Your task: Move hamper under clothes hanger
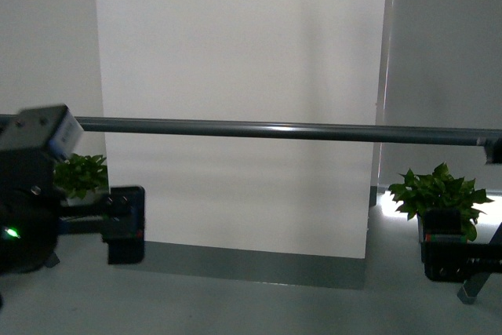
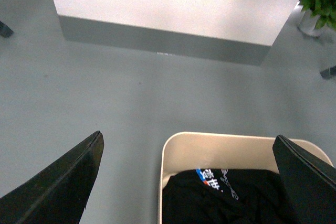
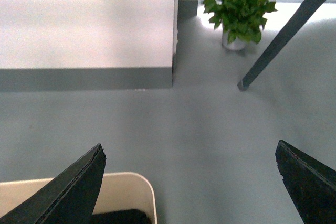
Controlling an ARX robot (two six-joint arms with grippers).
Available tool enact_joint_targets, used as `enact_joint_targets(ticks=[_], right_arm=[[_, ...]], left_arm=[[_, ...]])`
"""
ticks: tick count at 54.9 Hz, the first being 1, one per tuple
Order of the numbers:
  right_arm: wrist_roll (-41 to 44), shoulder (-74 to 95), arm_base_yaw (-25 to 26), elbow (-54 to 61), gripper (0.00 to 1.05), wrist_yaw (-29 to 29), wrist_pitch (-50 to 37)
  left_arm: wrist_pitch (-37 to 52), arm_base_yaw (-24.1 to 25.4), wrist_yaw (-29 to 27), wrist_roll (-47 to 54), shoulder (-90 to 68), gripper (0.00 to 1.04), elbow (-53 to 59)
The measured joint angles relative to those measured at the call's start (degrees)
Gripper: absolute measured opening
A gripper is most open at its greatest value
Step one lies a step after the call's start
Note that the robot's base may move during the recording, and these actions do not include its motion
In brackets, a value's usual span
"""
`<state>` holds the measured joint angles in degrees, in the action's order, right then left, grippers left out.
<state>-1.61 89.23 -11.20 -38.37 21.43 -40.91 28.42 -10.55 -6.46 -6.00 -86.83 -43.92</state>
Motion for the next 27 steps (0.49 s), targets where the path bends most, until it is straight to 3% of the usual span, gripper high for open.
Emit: enact_joint_targets(ticks=[15,27], right_arm=[[5.5,-16.5,-6.0,2.2,0.97,6.3,1.5],[17.0,-31.1,-17.5,9.0,0.97,18.3,-7.3]], left_arm=[[-5.3,-0.3,-1.8,1.4,20.7,0.98,4.4],[-10.8,-8.7,-8.1,3.1,41.9,0.98,10.8]])
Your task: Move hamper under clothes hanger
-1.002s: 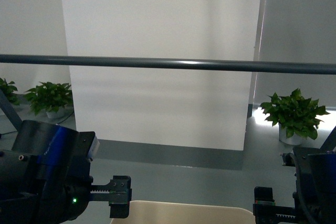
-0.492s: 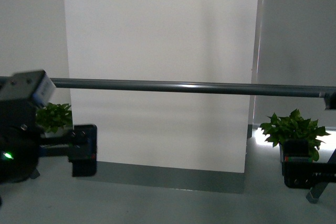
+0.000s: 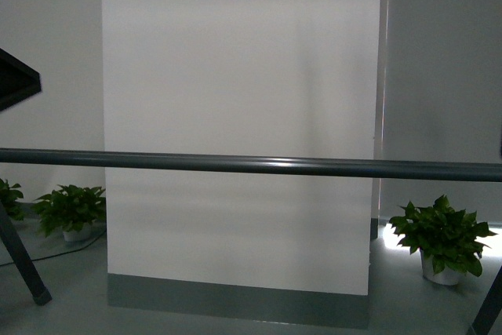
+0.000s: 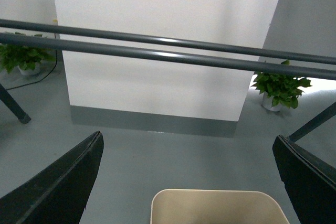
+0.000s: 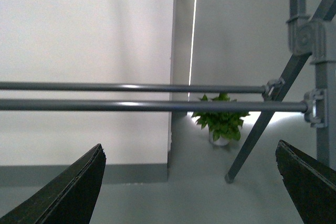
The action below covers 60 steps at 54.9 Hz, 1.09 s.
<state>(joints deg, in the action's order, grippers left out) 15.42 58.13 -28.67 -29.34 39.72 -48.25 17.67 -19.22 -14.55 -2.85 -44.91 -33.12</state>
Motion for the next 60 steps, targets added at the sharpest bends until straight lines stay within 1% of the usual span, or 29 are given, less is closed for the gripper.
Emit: enact_joint_targets(ticks=[6,7,11,12,14,15,16,17,18,19,20,21,24,26,29,35,36,38,39,43,48,50,51,52,55,60], right_arm=[[7.3,-4.2,-5.8,4.0,0.97,5.8,-7.7],[8.8,-4.6,-6.9,4.7,0.97,6.9,-9.6],[14.3,-5.7,-11.0,7.7,0.96,10.5,-17.1],[13.9,-6.2,-11.3,7.8,0.95,10.4,-16.3],[12.1,-8.7,-11.3,7.1,0.91,6.9,-8.7],[10.3,-10.8,-10.9,6.4,0.87,4.1,-2.2],[9.1,-11.9,-10.6,6.1,0.86,2.7,1.0],[6.6,-14.1,-10.0,5.7,0.82,0.1,6.9],[5.2,-15.3,-9.6,5.7,0.8,-1.0,9.8],[2.5,-17.5,-8.8,5.7,0.77,-2.8,15.0],[1.8,-18.5,-8.3,5.9,0.75,-3.7,17.5],[-1.4,-20.5,-7.3,6.4,0.71,-5.2,22.0],[-5.7,-23.9,-5.3,7.9,0.64,-7.6,29.0],[-8.7,-26.4,-3.1,9.6,0.57,-9.3,33.5],[-11.5,-28.7,0.2,12.4,0.47,-11.8,36.0],[-13.2,-31.3,4.0,15.2,0.32,-15.9,36.7],[-13.7,-32.4,5.3,15.9,0.27,-17.7,36.8],[-14.0,-33.8,6.9,16.8,0.2,-19.3,36.9],[-14.2,-34.8,8.2,17.4,0.15,-20.3,37.0],[-14.4,-37.4,11.6,19.3,0.01,-23.3,37.4],[-14.7,-39.8,15.1,21.3,0.02,-26.9,38.1],[-14.7,-40.6,16.2,21.9,0.02,-28.0,38.3],[-14.7,-41.2,17.0,22.4,0.02,-28.7,38.5],[-14.7,-41.6,17.4,22.7,0.02,-29.1,38.6],[-14.8,-42.6,18.6,23.3,0.02,-30.1,38.9],[-14.8,-43.8,20.0,24.1,0.02,-31.5,39.3]], left_arm=[[-2.2,-5.7,-5.1,0.9,8.1,0.98,3.0],[-4.6,-7.3,-7.7,1.3,9.8,0.95,3.1],[-12.7,-11.5,-14.8,1.6,15.0,0.85,4.1],[-13.7,-12.0,-15.7,1.7,15.9,0.83,4.6],[-16.7,-13.2,-17.6,1.7,18.8,0.77,6.3],[-18.3,-13.5,-17.8,1.9,20.6,0.74,7.5],[-18.9,-13.5,-17.4,1.9,21.4,0.72,8.2],[-19.5,-13.2,-16.7,1.9,22.9,0.69,9.5],[-19.7,-13.0,-16.4,1.9,23.5,0.67,10.2],[-19.9,-12.3,-15.6,2.0,24.7,0.63,11.3],[-20.0,-11.8,-15.4,2.0,25.2,0.61,11.8],[-20.0,-10.8,-14.3,2.0,26.2,0.58,12.7],[-20.0,-8.7,-12.5,2.0,27.8,0.51,14.2],[-20.0,-6.5,-10.2,2.0,29.2,0.43,15.3],[-19.9,-3.5,-7.1,2.1,30.9,0.33,17.0],[-19.8,0.2,-3.4,2.2,32.8,0.18,19.4],[-19.7,1.5,-2.2,2.1,33.5,0.13,20.2],[-19.6,3.1,-0.9,2.2,34.3,0.06,21.1],[-19.5,4.2,0.2,2.1,34.9,0.02,21.7],[-19.2,7.0,3.0,2.3,36.3,0.03,23.3],[-19.1,10.0,6.1,2.4,37.9,0.03,25.1],[-19.1,13.0,10.6,2.5,38.5,0.03,25.6],[-19.1,15.5,12.6,2.5,38.9,0.03,26.1],[-19.1,16.7,13.7,2.5,39.1,0.03,26.3],[-19.1,18.4,13.7,2.5,39.5,0.03,26.8],[-18.8,18.9,14.3,2.5,40.2,0.03,27.5]])
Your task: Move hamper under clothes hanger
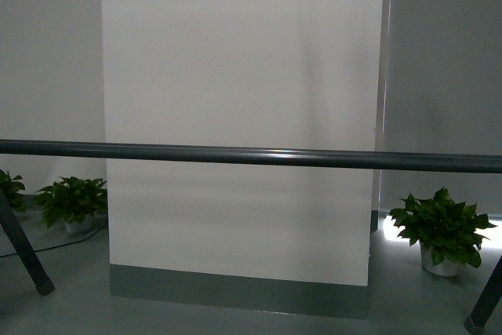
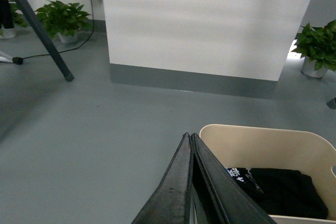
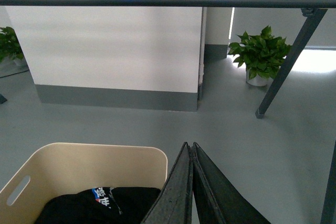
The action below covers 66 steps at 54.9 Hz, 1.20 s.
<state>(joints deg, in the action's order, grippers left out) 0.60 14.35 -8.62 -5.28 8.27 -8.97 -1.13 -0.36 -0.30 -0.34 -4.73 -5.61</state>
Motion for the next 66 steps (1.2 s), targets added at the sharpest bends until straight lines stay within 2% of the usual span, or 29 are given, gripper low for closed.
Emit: enact_joint_targets(ticks=[3,7,11,18,66], right_arm=[[0.0,-0.8,1.3,0.4,0.02,-1.7,0.4],[0.0,-2.2,6.3,1.1,0.02,-7.5,1.1],[0.0,-4.0,8.3,1.5,0.02,-7.7,2.3],[0.0,-10.5,8.4,2.4,0.02,-8.3,9.1],[0.0,-14.1,8.5,4.9,0.02,-8.2,9.1]], left_arm=[[0.1,0.0,0.2,0.0,0.3,0.03,0.5],[0.2,0.1,0.2,0.0,0.8,0.03,1.1],[0.4,0.1,0.1,0.0,1.4,0.03,1.7],[0.4,0.1,0.2,0.0,1.9,0.03,2.4],[0.8,0.2,0.3,0.0,4.6,0.03,4.5]])
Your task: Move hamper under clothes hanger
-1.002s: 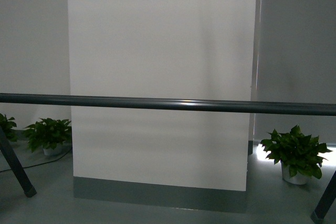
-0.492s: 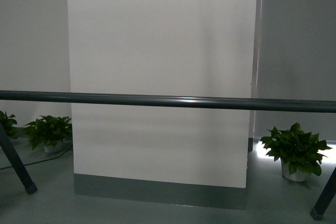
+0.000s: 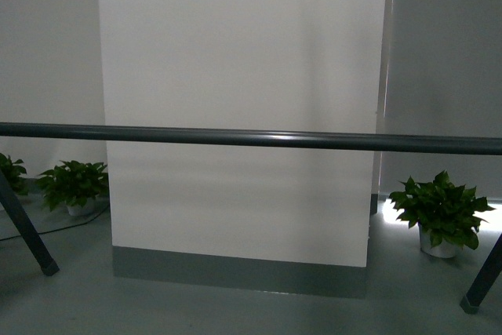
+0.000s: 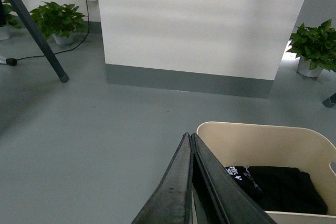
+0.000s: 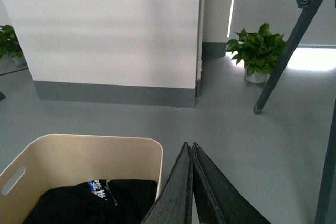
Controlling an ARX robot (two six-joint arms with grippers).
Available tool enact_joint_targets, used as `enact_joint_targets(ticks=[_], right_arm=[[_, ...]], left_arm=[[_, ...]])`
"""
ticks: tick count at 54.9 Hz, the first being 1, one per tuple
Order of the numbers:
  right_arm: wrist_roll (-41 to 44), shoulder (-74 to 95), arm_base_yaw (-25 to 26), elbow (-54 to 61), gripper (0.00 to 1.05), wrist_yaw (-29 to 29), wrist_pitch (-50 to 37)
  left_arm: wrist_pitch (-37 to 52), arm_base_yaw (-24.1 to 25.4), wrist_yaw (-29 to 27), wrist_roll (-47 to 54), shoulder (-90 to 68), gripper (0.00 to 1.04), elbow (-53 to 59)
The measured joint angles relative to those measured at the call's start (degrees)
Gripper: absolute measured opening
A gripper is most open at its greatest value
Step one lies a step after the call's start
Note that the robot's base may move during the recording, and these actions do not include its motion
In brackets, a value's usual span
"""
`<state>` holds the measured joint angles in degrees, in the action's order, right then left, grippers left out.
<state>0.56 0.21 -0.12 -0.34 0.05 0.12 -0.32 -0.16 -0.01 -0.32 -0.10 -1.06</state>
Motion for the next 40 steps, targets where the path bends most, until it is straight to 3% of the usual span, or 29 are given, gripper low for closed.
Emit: enact_joint_targets(ticks=[4,15,32,40], right_arm=[[0.0,0.0,0.0,0.0,0.03,0.0,0.0],[0.0,0.0,0.0,0.0,0.31,0.0,0.0],[0.0,0.0,0.0,0.0,0.96,0.0,0.0],[0.0,0.0,0.0,0.0,0.97,0.0,0.0]], left_arm=[[0.0,0.0,0.0,0.0,0.0,0.04,0.0],[0.0,0.0,0.0,0.0,0.0,0.32,0.0],[0.0,0.0,0.0,0.0,0.0,0.98,0.0],[0.0,0.0,0.0,0.0,0.0,0.98,0.0]])
